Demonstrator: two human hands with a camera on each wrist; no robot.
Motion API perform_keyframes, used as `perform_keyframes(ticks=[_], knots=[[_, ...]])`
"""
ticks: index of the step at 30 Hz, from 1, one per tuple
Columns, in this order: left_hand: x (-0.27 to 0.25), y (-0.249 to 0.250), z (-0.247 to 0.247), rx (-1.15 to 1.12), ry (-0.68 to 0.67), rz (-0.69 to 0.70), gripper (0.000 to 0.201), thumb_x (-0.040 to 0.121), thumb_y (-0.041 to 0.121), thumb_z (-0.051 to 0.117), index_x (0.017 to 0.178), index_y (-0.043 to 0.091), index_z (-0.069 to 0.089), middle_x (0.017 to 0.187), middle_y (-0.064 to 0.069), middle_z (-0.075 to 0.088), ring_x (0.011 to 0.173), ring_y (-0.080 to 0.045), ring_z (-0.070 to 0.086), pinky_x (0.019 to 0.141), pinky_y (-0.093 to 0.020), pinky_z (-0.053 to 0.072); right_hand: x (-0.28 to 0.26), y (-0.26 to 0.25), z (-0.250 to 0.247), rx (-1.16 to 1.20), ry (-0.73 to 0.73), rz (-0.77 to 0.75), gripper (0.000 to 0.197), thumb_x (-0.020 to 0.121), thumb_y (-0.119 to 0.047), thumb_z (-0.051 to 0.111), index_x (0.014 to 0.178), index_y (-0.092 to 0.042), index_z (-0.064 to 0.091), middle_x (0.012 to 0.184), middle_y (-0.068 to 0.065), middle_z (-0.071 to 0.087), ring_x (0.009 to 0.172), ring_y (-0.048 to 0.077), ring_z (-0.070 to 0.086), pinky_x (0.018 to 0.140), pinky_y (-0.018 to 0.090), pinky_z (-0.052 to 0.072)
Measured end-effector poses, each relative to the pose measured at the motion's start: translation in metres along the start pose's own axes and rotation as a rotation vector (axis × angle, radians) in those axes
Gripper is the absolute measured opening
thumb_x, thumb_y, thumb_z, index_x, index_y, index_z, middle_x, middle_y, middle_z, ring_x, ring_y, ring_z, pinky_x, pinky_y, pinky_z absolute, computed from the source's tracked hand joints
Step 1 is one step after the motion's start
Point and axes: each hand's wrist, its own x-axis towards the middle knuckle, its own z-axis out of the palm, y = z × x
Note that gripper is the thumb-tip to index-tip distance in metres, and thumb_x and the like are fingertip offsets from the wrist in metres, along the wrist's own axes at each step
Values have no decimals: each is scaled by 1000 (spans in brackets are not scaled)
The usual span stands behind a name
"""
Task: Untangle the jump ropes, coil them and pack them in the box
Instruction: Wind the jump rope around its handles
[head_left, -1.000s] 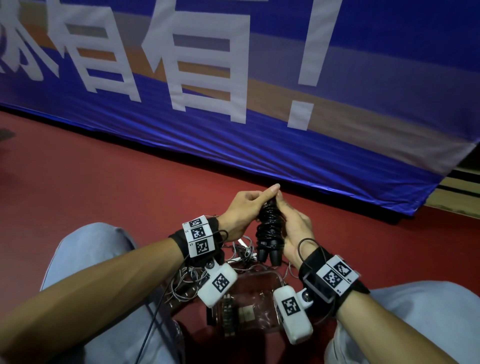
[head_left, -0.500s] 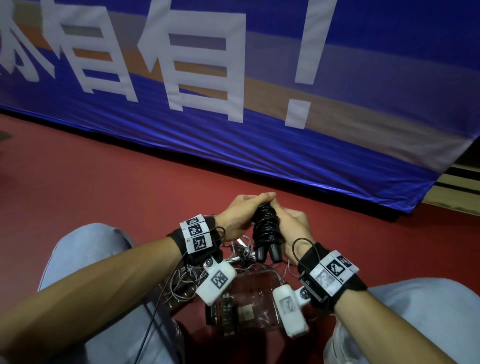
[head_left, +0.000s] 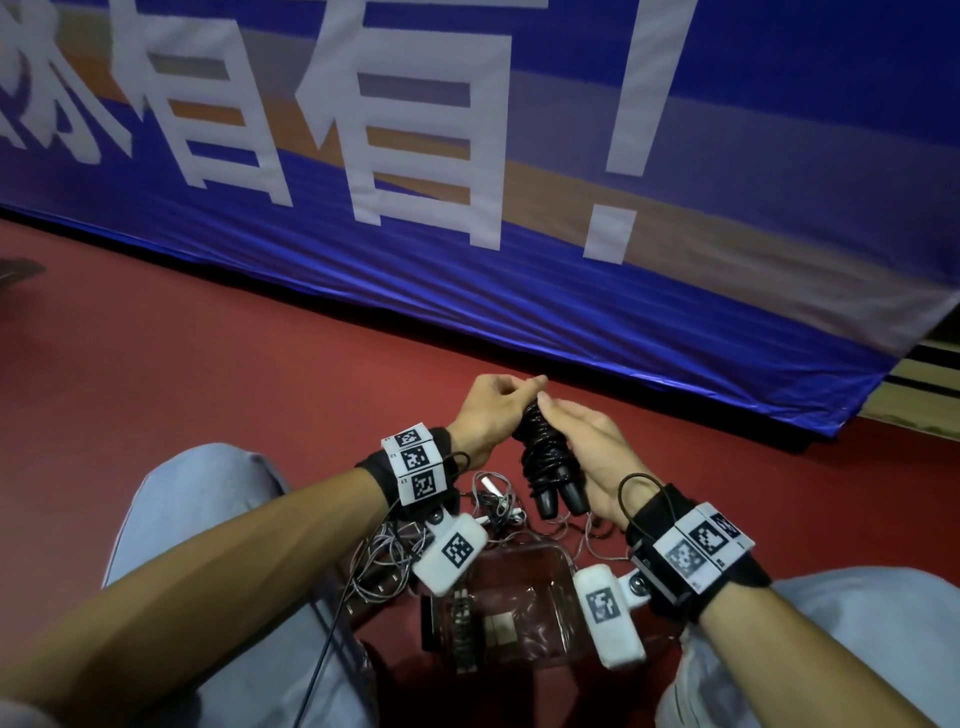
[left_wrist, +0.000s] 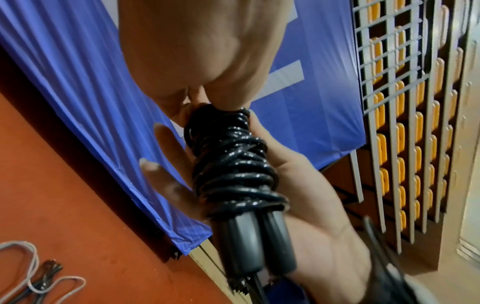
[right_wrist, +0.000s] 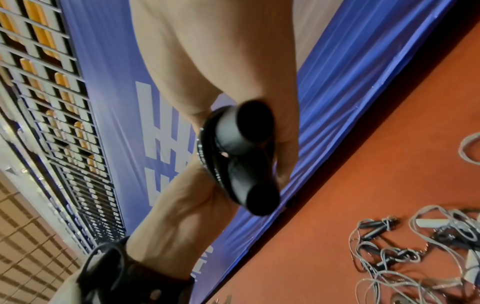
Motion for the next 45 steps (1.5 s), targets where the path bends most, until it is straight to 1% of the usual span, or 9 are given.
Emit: perform_keyframes(ticks=[6,12,20,26,29,32,37,42,45], knots=[[-1,-3,6,11,39,71,33,99,32,63,82,4,66,56,1,61,45,-12,57,36,-23,42,5,-2,-1,-34,52,21,36,99,-26,67,124,-1,61,106,24,75,108,48,69,60,35,59],[8,5,8,25,-60,10,35,99,38,61,79,10,67,58,3,60,51,-11,56,48,-25,44,10,1,-3,-147,151,-130,33,101,-35,62,115,-5,65,96,25,75,72,37,74,58,36,56],[17,27,-3,-338,-448,-250,19,101,7,48,85,10,55,69,2,40,56,-3,35,47,-17,29,1,-37,-20,148,-60,-63,57,102,-39,55,122,14,57,84,27,67,60,31,67,51,33,57],[8,31,-7,-537,-530,-294,13,94,24,54,94,11,54,72,-2,59,56,-6,48,47,-15,33,2,-41,-24,392,-226,93,63,89,-53,66,121,2,61,93,19,58,75,26,61,63,32,60],[2,37,-8,-462,-583,-175,18,93,26,57,95,11,66,74,-5,62,65,-9,60,49,-14,31,-1,-43,-24,478,-327,114,59,99,-55,45,116,-1,61,83,18,62,65,23,65,59,29,60],[1,39,-11,-426,-582,-86,18,93,21,61,83,16,75,66,5,54,73,-14,44,55,-20,21,-3,-42,-21,510,-368,117,59,97,-55,46,117,-2,61,89,16,66,63,22,65,56,28,60],[1,40,-18,-284,-498,-1,15,88,21,63,79,12,55,61,4,32,63,-16,33,56,-25,23,-5,-34,-17,462,-370,101,62,91,-56,50,101,-1,78,87,16,72,64,21,71,59,30,62],[1,44,-21,104,-338,58,24,100,24,53,83,7,53,64,-1,41,51,-10,36,50,-24,28,13,-25,-25,91,-181,-12,63,92,-62,53,127,-10,64,116,24,72,94,38,75,80,50,63],[10,33,-25,497,-183,86,30,99,27,53,74,13,54,60,-7,46,51,-17,39,50,-28,33,17,-13,-22,-336,-14,-162,70,86,-82,45,117,-23,63,107,12,76,86,23,72,78,42,58]])
